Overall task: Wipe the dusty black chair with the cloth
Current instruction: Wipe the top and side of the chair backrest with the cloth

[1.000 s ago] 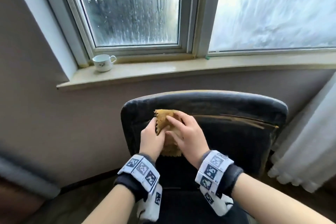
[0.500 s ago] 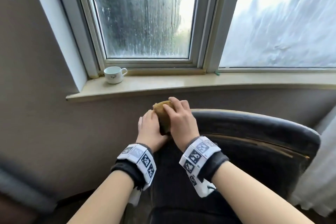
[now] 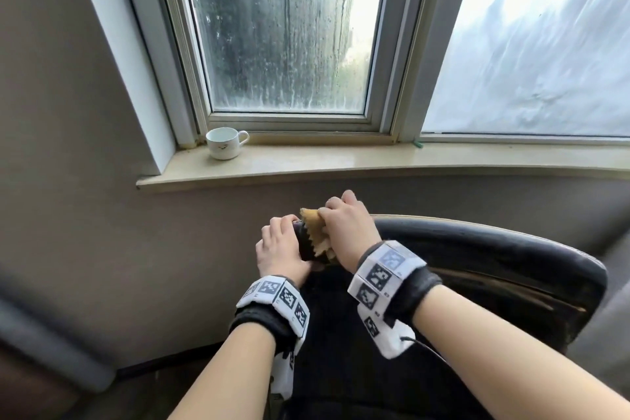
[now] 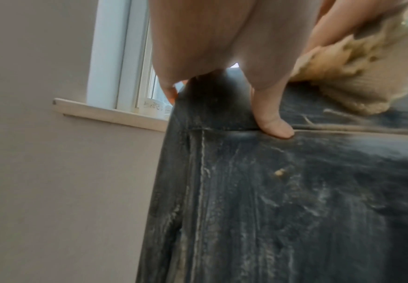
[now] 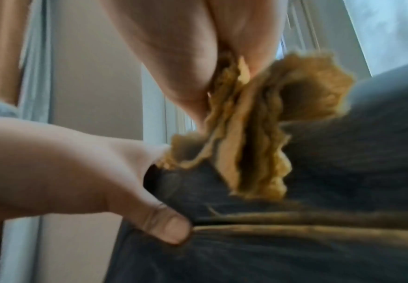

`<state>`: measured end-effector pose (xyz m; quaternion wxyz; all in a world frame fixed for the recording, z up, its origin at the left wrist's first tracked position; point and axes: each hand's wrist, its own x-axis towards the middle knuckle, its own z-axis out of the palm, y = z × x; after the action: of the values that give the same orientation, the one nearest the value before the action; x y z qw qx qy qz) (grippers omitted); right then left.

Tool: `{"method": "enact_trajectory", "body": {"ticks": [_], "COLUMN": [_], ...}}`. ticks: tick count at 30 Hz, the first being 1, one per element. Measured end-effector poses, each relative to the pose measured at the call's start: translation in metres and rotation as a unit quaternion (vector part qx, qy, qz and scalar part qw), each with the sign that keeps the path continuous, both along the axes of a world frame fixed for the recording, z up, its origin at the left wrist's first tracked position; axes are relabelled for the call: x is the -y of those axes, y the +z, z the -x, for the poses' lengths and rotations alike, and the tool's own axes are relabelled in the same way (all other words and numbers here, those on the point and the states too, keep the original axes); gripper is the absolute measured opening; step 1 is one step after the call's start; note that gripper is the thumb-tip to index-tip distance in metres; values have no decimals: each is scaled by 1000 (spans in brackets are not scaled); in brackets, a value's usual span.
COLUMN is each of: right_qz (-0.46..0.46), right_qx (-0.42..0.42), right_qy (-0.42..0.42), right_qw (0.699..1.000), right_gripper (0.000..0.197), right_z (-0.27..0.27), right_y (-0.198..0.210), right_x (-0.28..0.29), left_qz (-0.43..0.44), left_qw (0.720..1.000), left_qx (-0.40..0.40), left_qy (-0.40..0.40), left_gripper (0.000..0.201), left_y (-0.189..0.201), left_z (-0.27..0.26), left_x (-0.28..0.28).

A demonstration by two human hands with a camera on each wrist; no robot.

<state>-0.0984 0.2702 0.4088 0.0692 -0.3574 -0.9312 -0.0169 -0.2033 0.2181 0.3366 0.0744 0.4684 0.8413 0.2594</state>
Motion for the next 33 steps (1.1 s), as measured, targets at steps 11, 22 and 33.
{"method": "enact_trajectory", "body": {"ticks": [11, 22, 33], "right_qz": [64, 99, 81], "right_qx": [-73, -181, -161], "right_qy": [-58, -139, -150], "right_qw": [994, 969, 972], "right_gripper": [23, 16, 20], "right_z": [-61, -100, -143], "right_y": [21, 18, 20], "right_x": [-48, -64, -70], "left_qz": [17, 15, 52], "left_qw": [1000, 1000, 997], "left_qx": [-15, -19, -49], "left_qy": [3, 17, 16], "left_gripper": [83, 86, 87], "left_y": [2, 1, 7], "left_z": [3, 3, 0], "left_x": [0, 6, 8]}}
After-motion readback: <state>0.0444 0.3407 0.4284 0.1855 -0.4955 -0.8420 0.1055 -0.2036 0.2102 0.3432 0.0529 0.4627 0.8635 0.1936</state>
